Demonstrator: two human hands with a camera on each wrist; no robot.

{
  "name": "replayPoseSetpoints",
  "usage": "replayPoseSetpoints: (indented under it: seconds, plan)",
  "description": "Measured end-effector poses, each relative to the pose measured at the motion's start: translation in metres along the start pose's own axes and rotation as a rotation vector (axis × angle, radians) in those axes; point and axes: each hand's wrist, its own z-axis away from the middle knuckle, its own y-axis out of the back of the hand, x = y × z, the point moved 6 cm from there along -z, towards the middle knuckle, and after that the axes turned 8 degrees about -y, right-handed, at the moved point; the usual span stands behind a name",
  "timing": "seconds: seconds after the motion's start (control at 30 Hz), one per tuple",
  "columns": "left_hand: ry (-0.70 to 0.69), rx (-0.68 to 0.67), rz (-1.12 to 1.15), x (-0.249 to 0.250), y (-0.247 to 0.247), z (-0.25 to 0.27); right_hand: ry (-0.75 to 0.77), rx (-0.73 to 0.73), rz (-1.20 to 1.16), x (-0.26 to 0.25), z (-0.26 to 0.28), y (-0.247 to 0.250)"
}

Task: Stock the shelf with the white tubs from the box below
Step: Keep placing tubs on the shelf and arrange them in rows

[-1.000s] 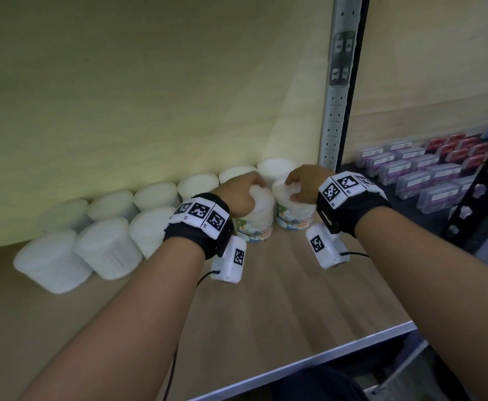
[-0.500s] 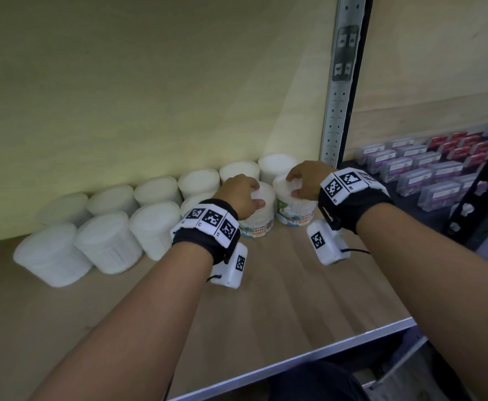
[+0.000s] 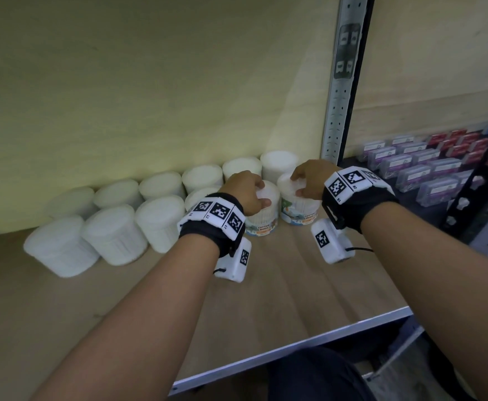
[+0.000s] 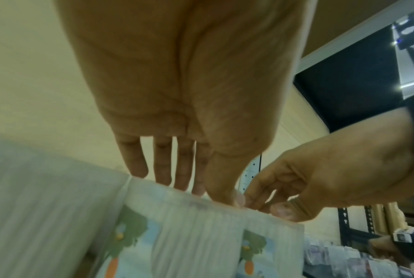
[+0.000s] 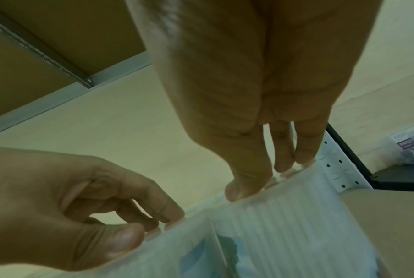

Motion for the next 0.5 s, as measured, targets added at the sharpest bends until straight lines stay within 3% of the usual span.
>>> replayPoseSetpoints:
  seconds: [0.2,0.5]
  plan:
    - [-0.023,-0.029,0.008,0.017,-0.004,0.022,0.024,0.043,0.026,0.011,0.035,0.000]
    - [-0.074,-0.051,-0.008,0.049,-0.016,0.071,-0.008,-0.065,-0.119,0.031,0.106,-0.001]
